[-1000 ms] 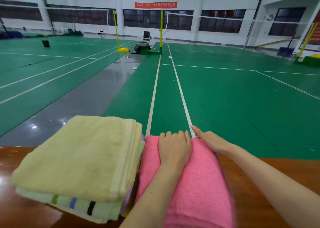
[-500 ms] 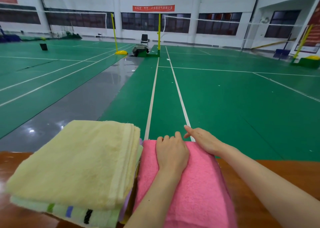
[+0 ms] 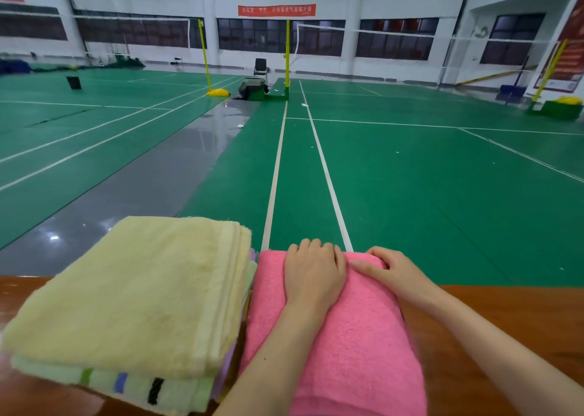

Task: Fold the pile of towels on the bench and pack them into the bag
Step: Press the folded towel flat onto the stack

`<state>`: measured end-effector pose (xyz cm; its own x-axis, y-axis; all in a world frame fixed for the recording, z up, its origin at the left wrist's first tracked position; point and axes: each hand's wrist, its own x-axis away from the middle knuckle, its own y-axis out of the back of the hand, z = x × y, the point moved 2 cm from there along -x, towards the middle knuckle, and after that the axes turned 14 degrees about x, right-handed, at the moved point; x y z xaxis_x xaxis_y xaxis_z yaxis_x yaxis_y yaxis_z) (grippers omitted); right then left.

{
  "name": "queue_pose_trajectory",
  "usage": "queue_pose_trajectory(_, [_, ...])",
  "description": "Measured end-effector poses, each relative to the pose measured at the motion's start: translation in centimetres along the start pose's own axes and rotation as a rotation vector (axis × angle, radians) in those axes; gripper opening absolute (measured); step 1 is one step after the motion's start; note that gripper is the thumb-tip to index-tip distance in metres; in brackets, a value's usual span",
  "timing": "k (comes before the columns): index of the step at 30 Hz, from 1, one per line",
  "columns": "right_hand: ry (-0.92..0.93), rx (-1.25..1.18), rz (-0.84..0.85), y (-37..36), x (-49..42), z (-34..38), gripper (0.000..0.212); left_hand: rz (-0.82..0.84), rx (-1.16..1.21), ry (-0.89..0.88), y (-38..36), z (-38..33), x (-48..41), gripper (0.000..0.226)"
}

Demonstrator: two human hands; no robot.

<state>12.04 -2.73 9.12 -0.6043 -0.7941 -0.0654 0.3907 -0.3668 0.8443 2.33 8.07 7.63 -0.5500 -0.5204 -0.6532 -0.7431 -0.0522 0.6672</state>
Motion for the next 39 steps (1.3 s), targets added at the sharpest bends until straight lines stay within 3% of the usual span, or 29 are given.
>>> queue_pose_trajectory(6, [-0.129, 0.02, 0.13, 0.9, -0.3, -0.3, 0.06, -0.033, 0.011, -0.035, 0.2, -0.2, 0.1, 0.037])
queue_pose_trajectory(11, [-0.218, -0.02, 0.081, 1.1, 0.3, -1.1, 0.04, -0.055, 0.104, -0.08, 0.1, -0.2, -0.1, 0.026])
queue_pose_trajectory(13, [-0.336, -0.224, 0.077, 0.4, 1.2, -2.3, 0.051, -0.043, 0.106, -0.082, 0.0, -0.1, -0.1, 0.025])
queue_pose_trajectory(15, [-0.454, -0.395, 0.156, -0.5, 2.6, -3.1, 0.055, -0.036, 0.077, -0.101, 0.0, 0.0, -0.4, 0.024])
queue_pose_trajectory(17, [-0.485, -0.508, 0.267, -1.1, 4.1, -2.7, 0.039, -0.065, 0.064, -0.181, 0.3, 0.1, -0.7, 0.023])
queue_pose_trajectory(19, [-0.501, -0.571, 0.295, -1.4, 5.0, -2.3, 0.036, -0.044, 0.136, -0.302, 0.8, -0.4, -0.7, 0.02])
queue_pose_trajectory(22, [-0.537, -0.62, 0.298, -1.5, 5.6, -1.8, 0.044, 0.104, 0.204, -0.391, 1.8, -1.5, 0.0, 0.027])
queue_pose_trajectory(26, [-0.614, -0.686, 0.333, -1.4, 6.7, -1.5, 0.056, 0.481, 0.259, -0.274, 5.1, -2.7, 1.6, 0.049])
queue_pose_trajectory(31, [-0.68, -0.756, 0.413, -2.0, 7.9, -0.7, 0.07, 0.913, 0.091, -0.386, 8.2, -3.4, 6.4, 0.1])
queue_pose_trajectory(36, [-0.747, -0.652, 0.391, -2.0, 9.6, -0.1, 0.064, 0.942, -0.089, -0.476, 7.7, -3.3, 7.2, 0.117])
queue_pose_trajectory(39, [-0.757, -0.647, 0.348, -1.2, 9.9, 0.3, 0.075, 0.912, -0.121, -0.457, 7.4, -3.7, 7.4, 0.117])
